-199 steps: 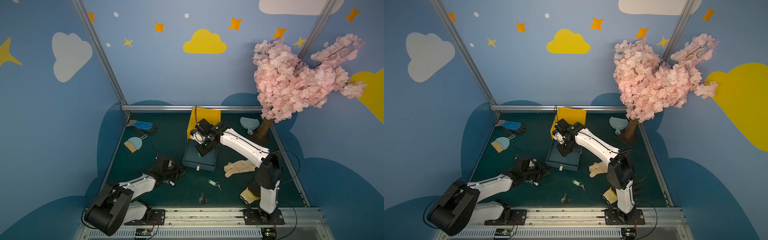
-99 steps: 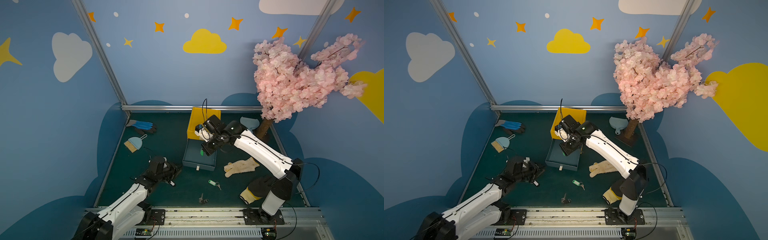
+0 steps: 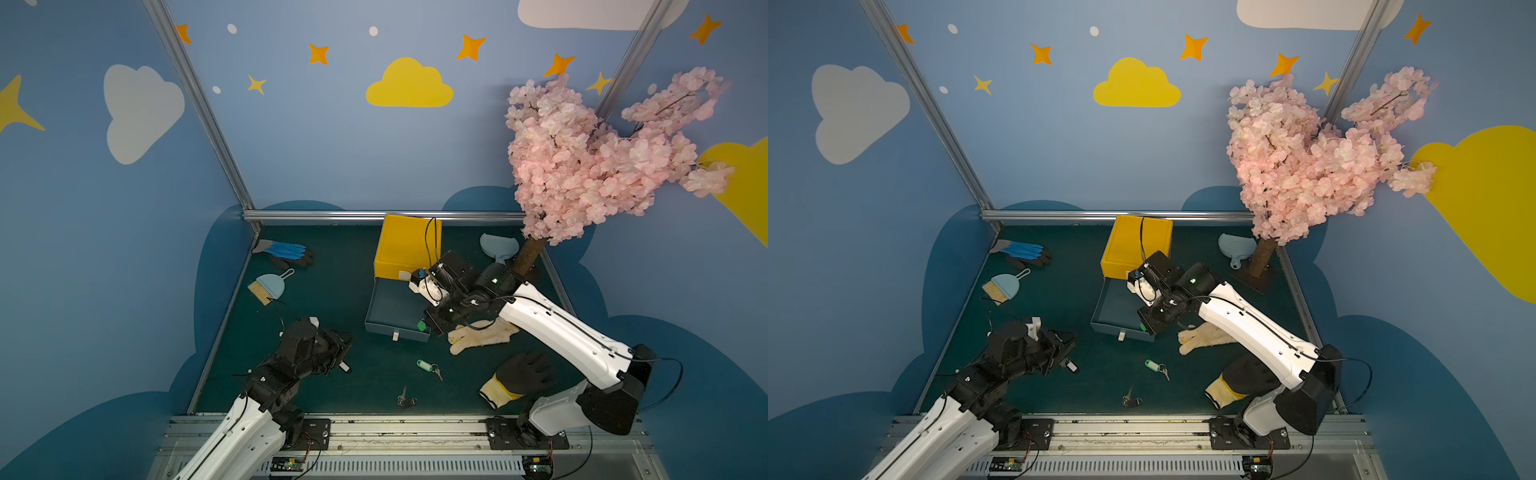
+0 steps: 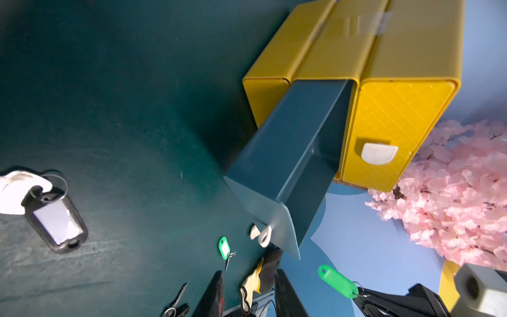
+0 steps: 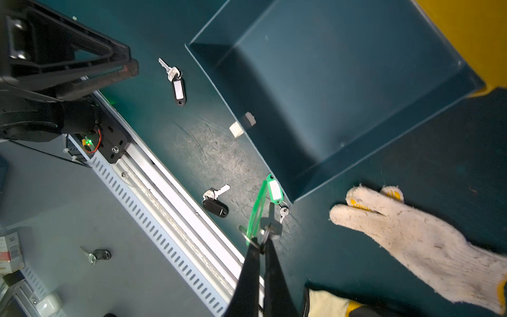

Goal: Take the keys out of the drawer
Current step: Place the key at the center of the board.

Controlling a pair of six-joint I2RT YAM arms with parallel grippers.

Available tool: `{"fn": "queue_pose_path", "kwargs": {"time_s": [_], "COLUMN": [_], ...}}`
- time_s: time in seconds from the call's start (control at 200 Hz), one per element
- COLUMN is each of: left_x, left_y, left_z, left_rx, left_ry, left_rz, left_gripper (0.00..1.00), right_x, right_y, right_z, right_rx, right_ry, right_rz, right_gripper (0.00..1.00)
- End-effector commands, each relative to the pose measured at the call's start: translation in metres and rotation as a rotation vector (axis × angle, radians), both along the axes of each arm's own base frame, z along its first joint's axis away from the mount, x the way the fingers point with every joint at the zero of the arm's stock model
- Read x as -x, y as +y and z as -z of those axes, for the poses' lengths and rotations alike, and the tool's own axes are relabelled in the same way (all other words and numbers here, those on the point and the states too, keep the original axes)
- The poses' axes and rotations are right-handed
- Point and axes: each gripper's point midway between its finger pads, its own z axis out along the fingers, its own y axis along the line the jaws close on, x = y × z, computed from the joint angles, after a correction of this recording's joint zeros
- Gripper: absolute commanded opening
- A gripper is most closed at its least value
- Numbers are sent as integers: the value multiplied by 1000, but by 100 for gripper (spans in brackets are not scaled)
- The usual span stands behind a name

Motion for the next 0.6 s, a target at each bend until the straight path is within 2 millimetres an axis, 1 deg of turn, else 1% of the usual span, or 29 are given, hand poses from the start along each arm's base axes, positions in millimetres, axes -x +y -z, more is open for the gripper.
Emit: {"fn": "queue_pose_path", "kwargs": {"time_s": [0.0,0.095,0.285,0.451,0.596], "left_x": [14,21,30,31,25], "left_y": [4,-3,-14,-22,-27], "left_z": [8,4,11,15,20], "left_rx": [-75,-90,-114,-138,-129], "left_ry": [47,42,81,96,88], "left_rz": [28,70,121,155,142], "left_gripper": [33,33,33,33,34], "right_x": [20,32,48,54,53], "right_y": [-14,-25,-45,-55,-58], "right_z": [2,16,55,85,108], "right_rx": [-4,1,34,59,95], "right_ry": [46,79,132,153,169], "right_rz": [20,50,111,149,163], "right_gripper": [0,0,0,0,0]}}
